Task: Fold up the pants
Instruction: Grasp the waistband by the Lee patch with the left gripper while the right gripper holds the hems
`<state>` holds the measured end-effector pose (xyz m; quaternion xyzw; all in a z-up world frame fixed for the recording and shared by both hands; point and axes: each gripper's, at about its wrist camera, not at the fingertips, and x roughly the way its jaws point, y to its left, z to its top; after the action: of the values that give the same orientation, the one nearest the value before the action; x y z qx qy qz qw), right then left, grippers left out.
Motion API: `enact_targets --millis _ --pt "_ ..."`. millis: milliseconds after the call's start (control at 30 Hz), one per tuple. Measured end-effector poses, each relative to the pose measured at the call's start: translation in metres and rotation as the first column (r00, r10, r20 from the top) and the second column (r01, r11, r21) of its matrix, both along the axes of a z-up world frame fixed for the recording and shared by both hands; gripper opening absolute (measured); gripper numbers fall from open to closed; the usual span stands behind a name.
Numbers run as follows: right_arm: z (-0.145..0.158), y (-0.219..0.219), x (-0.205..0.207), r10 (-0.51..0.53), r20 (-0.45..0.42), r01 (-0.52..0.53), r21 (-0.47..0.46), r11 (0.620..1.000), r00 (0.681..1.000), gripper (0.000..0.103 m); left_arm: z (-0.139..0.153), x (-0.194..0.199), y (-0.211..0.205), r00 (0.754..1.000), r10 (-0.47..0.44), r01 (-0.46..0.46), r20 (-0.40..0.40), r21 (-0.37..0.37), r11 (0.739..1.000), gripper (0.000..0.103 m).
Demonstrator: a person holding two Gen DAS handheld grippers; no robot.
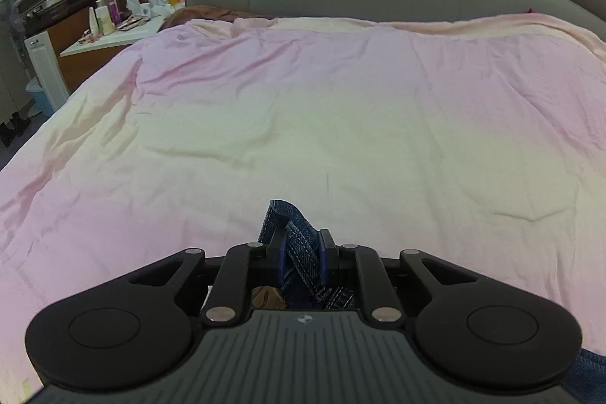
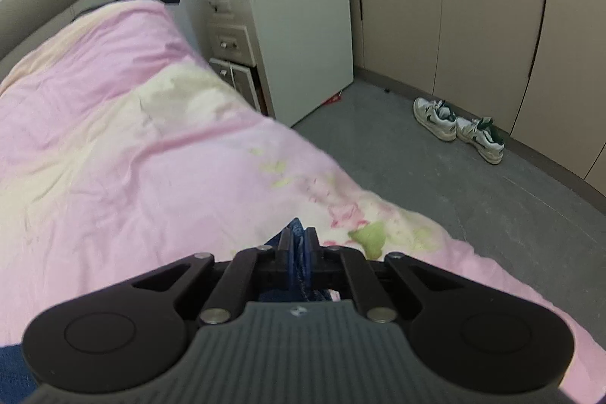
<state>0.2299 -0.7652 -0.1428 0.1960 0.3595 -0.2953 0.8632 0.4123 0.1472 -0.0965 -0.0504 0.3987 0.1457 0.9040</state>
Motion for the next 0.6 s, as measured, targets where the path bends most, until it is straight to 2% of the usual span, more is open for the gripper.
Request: enact_targets --millis 100,167,300,333,433,467,500,533,600 --pt "0.000 -0.003 0.001 -0.022 0.003 0.022 -0.013 1.000 1.000 0.000 -0.003 0.004 0.006 0.999 0.031 -0.031 0.015 -0.025 0.999 0.018" --pt "-0.003 -0.001 0.007 -0.030 -0.004 0.030 -0.029 0.999 1.000 0.000 -0.011 0.012 0.000 1.000 0.008 -0.008 -0.017 0.009 1.000 0.018" --pt "-0.021 -0.002 0.025 -0.042 -0.096 0.041 -0.014 0.999 0.995 0.000 -0.029 0.022 -0.004 0.998 -0.005 0.007 -0.059 0.019 1.000 0.019" --pt "-0.026 -0.003 0.026 -0.049 -0.109 0.049 -0.009 0.999 0.993 0.000 -0.032 0.024 -0.005 0.998 -0.011 0.012 -0.067 0.021 1.000 0.022" --pt "-0.034 -0.003 0.029 -0.058 -0.130 0.057 -0.005 0.998 0.990 0.004 -0.030 0.022 -0.009 0.998 -0.018 0.020 -0.053 0.044 0.999 0.042" --pt "-0.032 -0.003 0.029 -0.065 -0.128 0.064 -0.012 0.998 0.990 0.014 -0.026 0.018 -0.009 0.999 -0.030 0.032 -0.033 0.039 0.999 0.057" --pt "-0.029 -0.002 0.025 -0.073 -0.109 0.072 -0.014 0.997 0.991 0.030 -0.020 0.014 -0.010 0.999 -0.040 0.041 -0.013 0.040 0.998 0.063" --pt "-0.025 -0.003 0.021 -0.076 -0.090 0.076 -0.009 0.997 0.993 0.035 -0.014 0.009 -0.012 0.999 -0.047 0.047 0.003 0.051 0.998 0.067" --pt "-0.016 -0.004 0.011 -0.086 -0.069 0.086 0.001 0.996 0.994 0.035 0.000 -0.004 -0.018 0.996 -0.093 0.092 0.017 0.051 0.994 0.067"
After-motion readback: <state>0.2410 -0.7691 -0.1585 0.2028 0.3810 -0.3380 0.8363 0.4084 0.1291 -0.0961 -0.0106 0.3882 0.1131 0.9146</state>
